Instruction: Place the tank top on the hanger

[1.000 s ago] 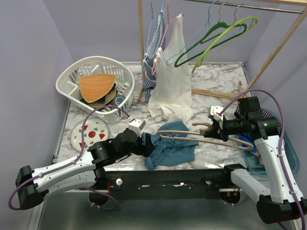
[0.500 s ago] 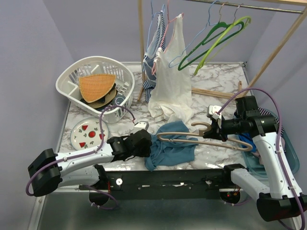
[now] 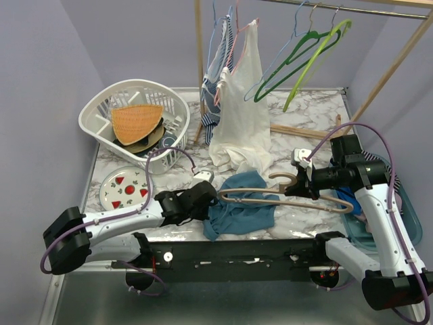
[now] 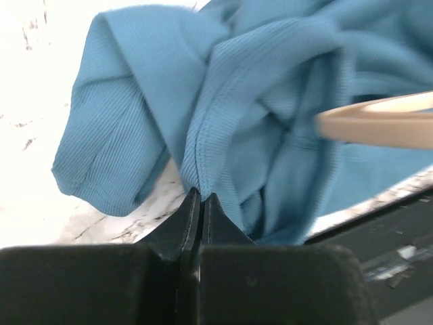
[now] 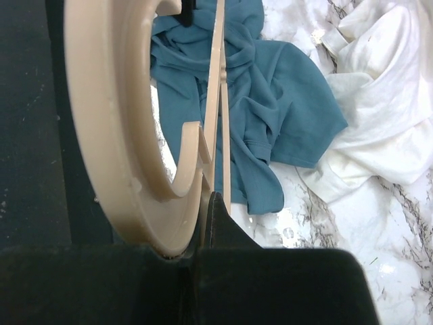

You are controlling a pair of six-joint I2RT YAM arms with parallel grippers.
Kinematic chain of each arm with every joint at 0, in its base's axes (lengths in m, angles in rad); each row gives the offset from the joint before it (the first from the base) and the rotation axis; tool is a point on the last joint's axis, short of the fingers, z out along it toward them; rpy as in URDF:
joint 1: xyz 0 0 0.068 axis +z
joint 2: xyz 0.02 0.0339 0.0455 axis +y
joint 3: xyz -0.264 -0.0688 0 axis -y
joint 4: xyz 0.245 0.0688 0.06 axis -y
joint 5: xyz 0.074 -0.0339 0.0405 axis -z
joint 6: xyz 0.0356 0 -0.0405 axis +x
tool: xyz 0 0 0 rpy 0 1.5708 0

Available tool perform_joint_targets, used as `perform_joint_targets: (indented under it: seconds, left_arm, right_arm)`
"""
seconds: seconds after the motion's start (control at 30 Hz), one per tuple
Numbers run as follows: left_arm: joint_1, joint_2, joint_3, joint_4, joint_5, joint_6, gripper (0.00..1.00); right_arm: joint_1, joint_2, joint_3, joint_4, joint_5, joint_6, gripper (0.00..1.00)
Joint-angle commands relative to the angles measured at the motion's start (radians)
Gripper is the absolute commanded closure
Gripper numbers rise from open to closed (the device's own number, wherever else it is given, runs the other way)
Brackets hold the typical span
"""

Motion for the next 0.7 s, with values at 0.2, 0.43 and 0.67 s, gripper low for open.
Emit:
perform_joint_targets:
  seconds: [0.2,0.43,0.67]
  left_arm:
    - [0.002,-0.228,0.119,-0.100,0.004,0.050,1.00]
    - [0.002,-0.280,0.203,-0.159,-0.023,0.074,1.00]
    - [0.004,-0.277,0.330,-0.225,-0.048,0.153,1.00]
  right_arm:
    - [-0.006,0.016,0.023,-0.071,-0.057,-0.052,0.99]
    - [-0.006,0.008,0.039,-0.088,-0.059,-0.056,1.00]
    - [-0.008,-0.017,0.055,0.032,0.097,0.095,1.00]
